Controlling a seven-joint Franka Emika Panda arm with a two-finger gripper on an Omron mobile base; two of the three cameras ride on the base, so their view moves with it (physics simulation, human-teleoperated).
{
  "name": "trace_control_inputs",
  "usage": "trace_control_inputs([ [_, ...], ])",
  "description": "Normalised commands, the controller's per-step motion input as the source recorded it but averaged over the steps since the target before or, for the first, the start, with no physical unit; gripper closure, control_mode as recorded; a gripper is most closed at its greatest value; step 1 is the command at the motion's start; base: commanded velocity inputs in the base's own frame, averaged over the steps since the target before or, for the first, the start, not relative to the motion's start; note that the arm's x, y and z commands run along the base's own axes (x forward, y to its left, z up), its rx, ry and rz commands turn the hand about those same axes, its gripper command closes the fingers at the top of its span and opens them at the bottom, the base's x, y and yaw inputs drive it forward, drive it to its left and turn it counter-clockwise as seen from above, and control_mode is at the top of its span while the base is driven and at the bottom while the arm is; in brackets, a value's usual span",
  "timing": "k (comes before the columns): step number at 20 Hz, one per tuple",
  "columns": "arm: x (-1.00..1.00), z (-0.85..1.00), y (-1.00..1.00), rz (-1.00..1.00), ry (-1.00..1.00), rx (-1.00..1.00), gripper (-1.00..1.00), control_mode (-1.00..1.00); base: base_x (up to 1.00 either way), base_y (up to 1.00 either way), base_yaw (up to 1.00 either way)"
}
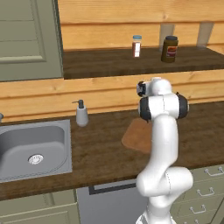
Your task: Pick up the sponge from the counter and clean the cutting board by briefly scrubbing or pressing down on the cutting board. Once finished, release the sponge.
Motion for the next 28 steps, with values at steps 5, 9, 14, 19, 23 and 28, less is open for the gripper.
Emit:
trace_control_inputs([
  [5,0.37,-1.00,1.00,-0.20,-0.08,-0.68,1.00,-1.00,0.00,0.00,0.00],
  [9,0.27,-1.00,1.00,-0.20,0.00,-0.67,1.00,-1.00,0.00,0.00,0.00],
  [14,0.06,-1.00,1.00,-0.19,0.12,-0.57,1.00,-1.00,0.00,0.00,0.00],
  [19,0.01,-1.00,1.00,-0.18,0.14,-0.56,1.00,-1.00,0.00,0.00,0.00],
  [23,-0.51,-1.00,1.00,-0.20,0.03,-0.62,1.00,-1.00,0.00,0.00,0.00],
  [28,-0.95,-1.00,1.00,-0.12,-0.16,-0.68,1.00,-1.00,0.00,0.00,0.00],
])
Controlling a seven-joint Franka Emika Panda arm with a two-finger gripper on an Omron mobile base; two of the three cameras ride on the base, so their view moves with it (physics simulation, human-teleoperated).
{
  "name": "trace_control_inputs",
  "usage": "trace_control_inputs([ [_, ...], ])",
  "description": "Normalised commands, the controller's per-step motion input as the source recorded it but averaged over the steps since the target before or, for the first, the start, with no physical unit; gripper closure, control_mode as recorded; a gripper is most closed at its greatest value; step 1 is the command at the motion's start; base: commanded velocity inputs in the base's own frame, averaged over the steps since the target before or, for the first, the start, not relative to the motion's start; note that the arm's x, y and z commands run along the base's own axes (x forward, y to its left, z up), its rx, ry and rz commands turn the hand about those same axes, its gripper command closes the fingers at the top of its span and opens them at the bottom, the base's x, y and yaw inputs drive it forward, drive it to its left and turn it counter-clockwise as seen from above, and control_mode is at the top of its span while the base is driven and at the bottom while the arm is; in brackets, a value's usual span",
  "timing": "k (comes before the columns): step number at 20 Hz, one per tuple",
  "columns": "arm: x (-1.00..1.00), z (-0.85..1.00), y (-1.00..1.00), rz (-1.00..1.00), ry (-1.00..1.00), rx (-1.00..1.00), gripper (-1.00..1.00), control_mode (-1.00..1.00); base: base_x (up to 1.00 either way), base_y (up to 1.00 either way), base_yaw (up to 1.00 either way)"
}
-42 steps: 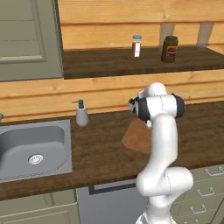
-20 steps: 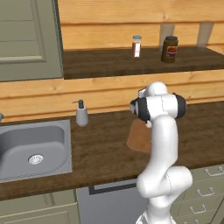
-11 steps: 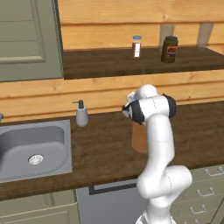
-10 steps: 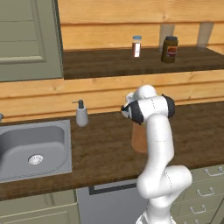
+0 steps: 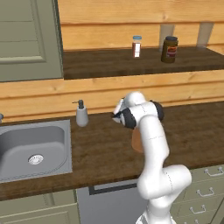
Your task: Pick up the sponge from the counter and clean the cutting board by briefly scrubbing or pressing down on the cutting board. Once finished, release the sponge.
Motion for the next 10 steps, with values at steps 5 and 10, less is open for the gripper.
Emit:
trace_control_inputs([
  [5,-1.00,-1.00,0.90,-0.15,-0.63,-0.58,1.00,-1.00,0.00,0.00,0.00],
  [10,-1.00,-0.90,0.88,-0.08,-0.92,-0.55,1.00,-1.00,0.00,0.00,0.00],
])
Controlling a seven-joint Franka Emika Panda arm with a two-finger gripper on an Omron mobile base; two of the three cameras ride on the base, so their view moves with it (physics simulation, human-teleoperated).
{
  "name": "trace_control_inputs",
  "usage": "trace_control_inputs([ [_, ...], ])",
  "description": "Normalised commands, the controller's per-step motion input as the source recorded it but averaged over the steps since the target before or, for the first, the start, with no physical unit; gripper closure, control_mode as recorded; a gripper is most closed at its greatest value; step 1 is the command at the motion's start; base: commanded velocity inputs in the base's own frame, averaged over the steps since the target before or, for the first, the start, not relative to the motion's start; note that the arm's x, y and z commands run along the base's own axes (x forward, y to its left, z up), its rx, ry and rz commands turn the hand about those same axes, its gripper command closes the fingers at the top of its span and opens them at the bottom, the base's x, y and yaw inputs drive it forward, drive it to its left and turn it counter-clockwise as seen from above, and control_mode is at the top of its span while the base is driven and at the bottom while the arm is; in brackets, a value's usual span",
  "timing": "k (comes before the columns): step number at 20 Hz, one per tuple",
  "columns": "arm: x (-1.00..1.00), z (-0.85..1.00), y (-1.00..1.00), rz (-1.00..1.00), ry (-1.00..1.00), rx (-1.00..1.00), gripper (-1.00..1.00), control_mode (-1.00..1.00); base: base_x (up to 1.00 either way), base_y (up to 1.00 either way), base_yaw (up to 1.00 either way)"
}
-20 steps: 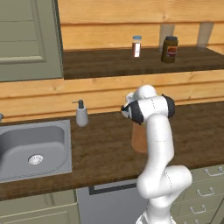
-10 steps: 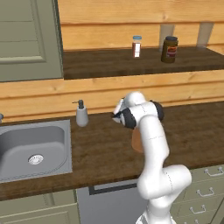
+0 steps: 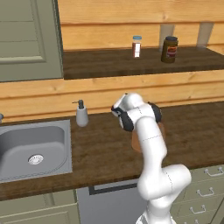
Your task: Pick up the sponge from the counter and clean the cutting board by briefly scrubbing or pressing down on the cutting board. Once finished, release the sponge.
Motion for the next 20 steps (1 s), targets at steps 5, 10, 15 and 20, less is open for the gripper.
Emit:
trace_control_inputs([
  [5,-1.00,-0.97,0.94,-0.07,-0.83,-0.62,1.00,-1.00,0.00,0.00,0.00],
  [10,-1.00,-1.00,0.80,-0.05,-0.59,-0.75,1.00,-1.00,0.00,0.00,0.00],
  [15,-1.00,-0.76,0.97,0.00,-0.76,-0.54,1.00,-1.00,0.00,0.00,0.00],
  [20,-1.00,0.24,1.00,0.00,-0.96,-0.10,1.00,-1.00,0.00,0.00,0.00],
])
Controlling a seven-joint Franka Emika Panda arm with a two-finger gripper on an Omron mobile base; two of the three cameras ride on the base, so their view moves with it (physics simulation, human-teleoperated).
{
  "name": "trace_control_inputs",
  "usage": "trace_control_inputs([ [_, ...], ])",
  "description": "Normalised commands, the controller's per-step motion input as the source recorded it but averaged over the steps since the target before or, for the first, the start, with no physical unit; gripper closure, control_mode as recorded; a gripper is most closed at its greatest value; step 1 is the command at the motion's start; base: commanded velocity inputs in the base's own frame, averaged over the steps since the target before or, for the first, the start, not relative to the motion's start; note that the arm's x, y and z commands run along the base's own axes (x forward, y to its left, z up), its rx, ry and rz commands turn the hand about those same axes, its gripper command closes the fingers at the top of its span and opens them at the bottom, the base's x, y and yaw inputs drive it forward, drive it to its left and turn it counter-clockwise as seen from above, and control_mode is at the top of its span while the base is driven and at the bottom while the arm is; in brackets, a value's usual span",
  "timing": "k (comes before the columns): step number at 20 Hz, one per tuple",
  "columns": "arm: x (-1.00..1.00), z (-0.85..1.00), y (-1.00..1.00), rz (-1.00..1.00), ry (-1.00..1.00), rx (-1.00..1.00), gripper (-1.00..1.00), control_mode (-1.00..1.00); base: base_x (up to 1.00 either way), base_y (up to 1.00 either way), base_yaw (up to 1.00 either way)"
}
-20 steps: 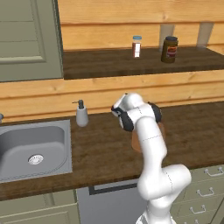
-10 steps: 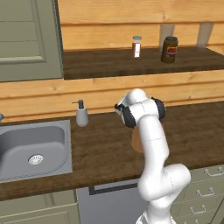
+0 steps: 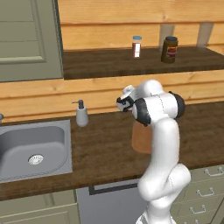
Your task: Pick up the sponge from the counter and clean the cutting board by briefly scrubbing or pressing down on the cutting board. Once finished, release the sponge.
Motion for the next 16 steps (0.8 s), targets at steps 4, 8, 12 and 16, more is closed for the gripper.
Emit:
trace_control_inputs([
  [4,-1.00,-0.44,1.00,-0.01,-0.81,-0.37,1.00,-1.00,0.00,0.00,0.00],
  [8,-1.00,-1.00,1.00,-0.05,-0.51,-0.56,1.00,-1.00,0.00,0.00,0.00],
  [12,-1.00,-1.00,1.00,-0.06,-0.35,-0.52,1.00,-1.00,0.00,0.00,0.00],
  [16,-1.00,-1.00,0.92,-0.08,-0.18,-0.50,1.00,-1.00,0.00,0.00,0.00],
])
